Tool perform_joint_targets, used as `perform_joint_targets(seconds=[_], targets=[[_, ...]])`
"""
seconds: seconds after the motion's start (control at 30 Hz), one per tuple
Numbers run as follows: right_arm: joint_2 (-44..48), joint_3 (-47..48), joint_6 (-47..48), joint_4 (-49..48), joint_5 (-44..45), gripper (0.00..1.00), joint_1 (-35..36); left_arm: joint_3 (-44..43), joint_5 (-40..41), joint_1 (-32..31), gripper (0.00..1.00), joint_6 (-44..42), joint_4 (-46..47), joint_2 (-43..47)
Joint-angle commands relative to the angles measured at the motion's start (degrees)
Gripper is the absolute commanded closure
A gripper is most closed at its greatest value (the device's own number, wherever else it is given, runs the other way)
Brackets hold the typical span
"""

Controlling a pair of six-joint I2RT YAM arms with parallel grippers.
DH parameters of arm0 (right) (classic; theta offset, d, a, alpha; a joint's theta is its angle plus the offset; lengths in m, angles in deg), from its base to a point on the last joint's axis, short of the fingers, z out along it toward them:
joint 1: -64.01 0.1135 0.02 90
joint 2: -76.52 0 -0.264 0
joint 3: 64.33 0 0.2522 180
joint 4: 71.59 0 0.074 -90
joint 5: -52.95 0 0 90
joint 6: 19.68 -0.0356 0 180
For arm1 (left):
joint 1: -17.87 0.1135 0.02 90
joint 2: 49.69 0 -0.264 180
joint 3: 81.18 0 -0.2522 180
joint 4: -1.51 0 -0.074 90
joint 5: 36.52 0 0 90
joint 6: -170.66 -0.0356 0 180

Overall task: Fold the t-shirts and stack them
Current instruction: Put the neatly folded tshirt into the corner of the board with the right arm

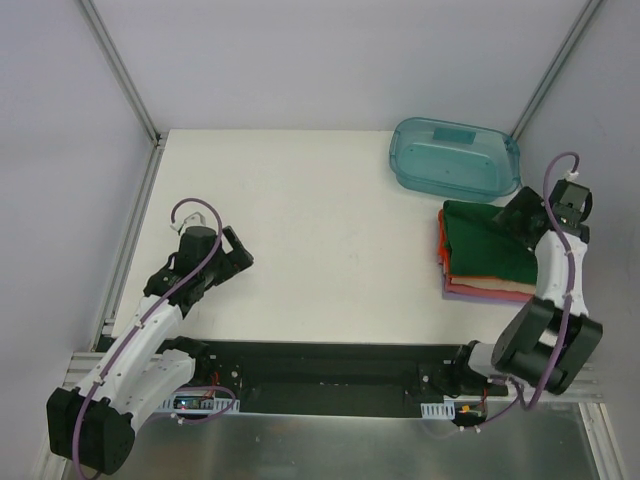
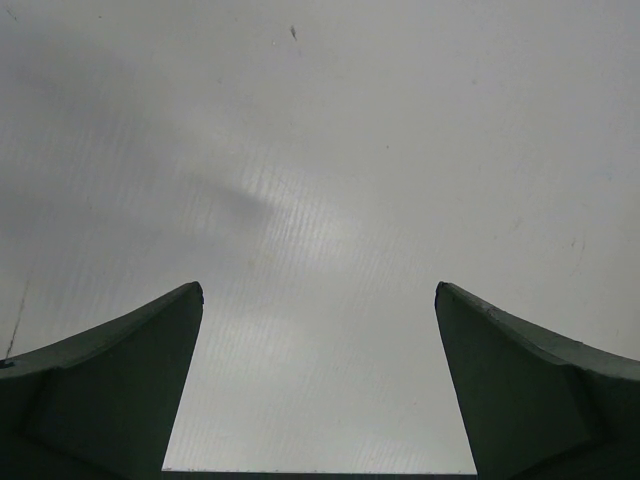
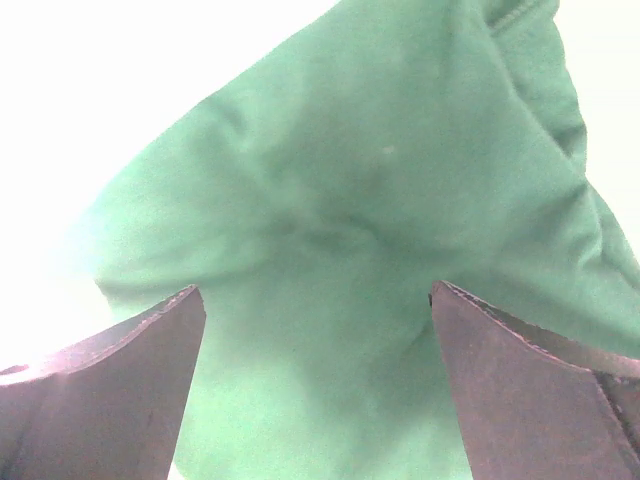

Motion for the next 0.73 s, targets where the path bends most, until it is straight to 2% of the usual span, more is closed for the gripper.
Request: perform_joint_targets(seconds=[0.0, 0.13, 0.33, 0.5, 0.7], targets=[[15.3, -1.4, 1.9, 3.9, -11.2, 0.04, 0.9, -3.4, -1.9, 0.7, 0.01, -0.5, -1.8, 2.0], [30.3, -9.1, 1.0, 1.5, -21.5, 0.04, 1.3, -4.2, -2.2, 0.7, 0.01, -0.4, -4.5, 4.9], [50.9, -19.5, -1.5, -1.7, -22.6, 0.04, 1.3, -4.1, -0.8, 0.7, 0.01, 1.3, -7.2, 14.0], [59.5, -23.2, -1.4, -1.3, -20.0, 0.04, 1.3, -4.9, 2.0, 0.7, 0.01, 1.6, -10.4, 20.2], [65.7, -25.2, -2.2, -3.2, -16.6, 0.04, 1.3, -6.9, 4.4, 0.7, 0.01, 2.7, -15.0, 23.5]])
